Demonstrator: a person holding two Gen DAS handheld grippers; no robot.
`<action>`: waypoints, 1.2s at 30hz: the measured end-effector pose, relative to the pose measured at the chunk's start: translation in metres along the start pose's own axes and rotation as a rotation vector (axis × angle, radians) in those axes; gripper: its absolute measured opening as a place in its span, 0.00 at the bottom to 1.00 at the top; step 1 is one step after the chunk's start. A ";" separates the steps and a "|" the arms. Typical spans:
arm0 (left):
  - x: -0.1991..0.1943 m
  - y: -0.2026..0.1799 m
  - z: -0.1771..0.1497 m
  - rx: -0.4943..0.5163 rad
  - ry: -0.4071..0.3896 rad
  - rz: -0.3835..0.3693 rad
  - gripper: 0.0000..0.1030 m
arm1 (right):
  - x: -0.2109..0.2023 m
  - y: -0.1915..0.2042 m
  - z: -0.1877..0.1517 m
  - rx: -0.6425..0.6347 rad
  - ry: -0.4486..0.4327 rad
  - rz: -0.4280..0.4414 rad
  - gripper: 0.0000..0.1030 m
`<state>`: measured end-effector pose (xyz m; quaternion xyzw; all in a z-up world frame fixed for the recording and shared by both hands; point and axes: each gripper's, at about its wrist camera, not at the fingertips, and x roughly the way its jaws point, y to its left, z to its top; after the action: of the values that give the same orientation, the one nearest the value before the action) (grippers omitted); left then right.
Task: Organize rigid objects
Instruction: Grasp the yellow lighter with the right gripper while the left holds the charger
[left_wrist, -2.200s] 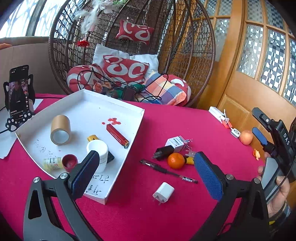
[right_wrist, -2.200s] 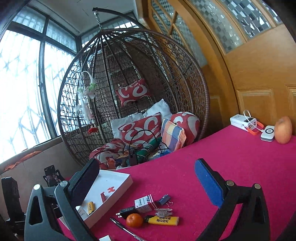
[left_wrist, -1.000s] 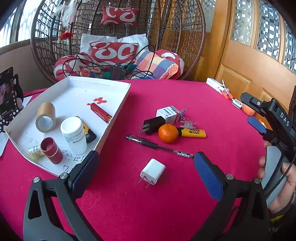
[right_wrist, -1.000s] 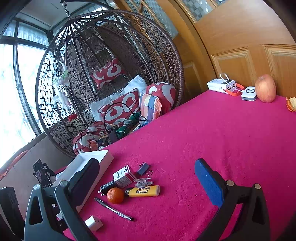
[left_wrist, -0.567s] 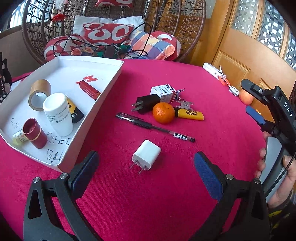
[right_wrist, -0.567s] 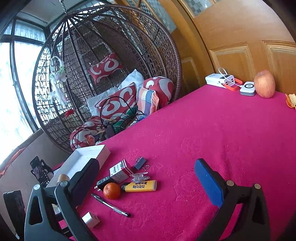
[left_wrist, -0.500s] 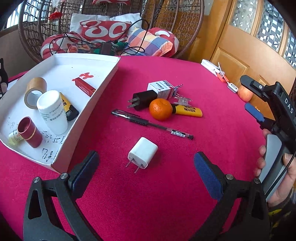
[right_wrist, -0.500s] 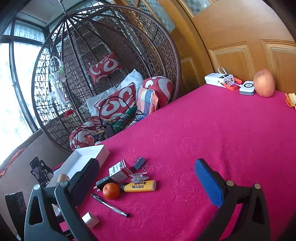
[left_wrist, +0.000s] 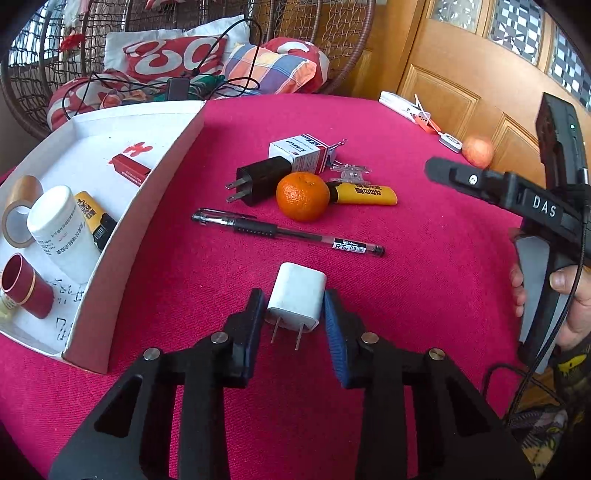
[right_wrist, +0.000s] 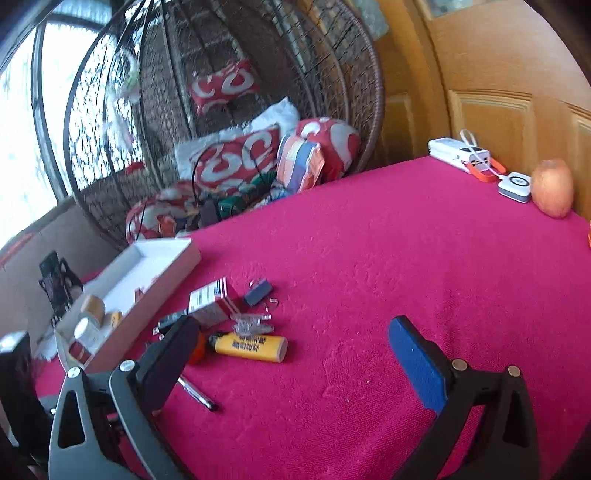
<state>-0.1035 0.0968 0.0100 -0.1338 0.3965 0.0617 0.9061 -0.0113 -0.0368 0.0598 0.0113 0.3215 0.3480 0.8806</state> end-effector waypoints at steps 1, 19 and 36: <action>0.000 -0.001 0.000 0.006 -0.002 -0.005 0.30 | 0.012 0.003 0.000 -0.045 0.074 0.038 1.00; -0.003 -0.004 -0.001 -0.003 -0.023 0.000 0.29 | 0.074 0.047 -0.002 -0.474 0.303 0.149 0.38; -0.009 -0.007 -0.003 -0.006 -0.050 -0.004 0.29 | 0.070 0.069 -0.015 -0.556 0.301 0.166 0.22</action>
<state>-0.1104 0.0896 0.0162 -0.1355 0.3733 0.0643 0.9155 -0.0232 0.0554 0.0258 -0.2550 0.3388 0.4909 0.7610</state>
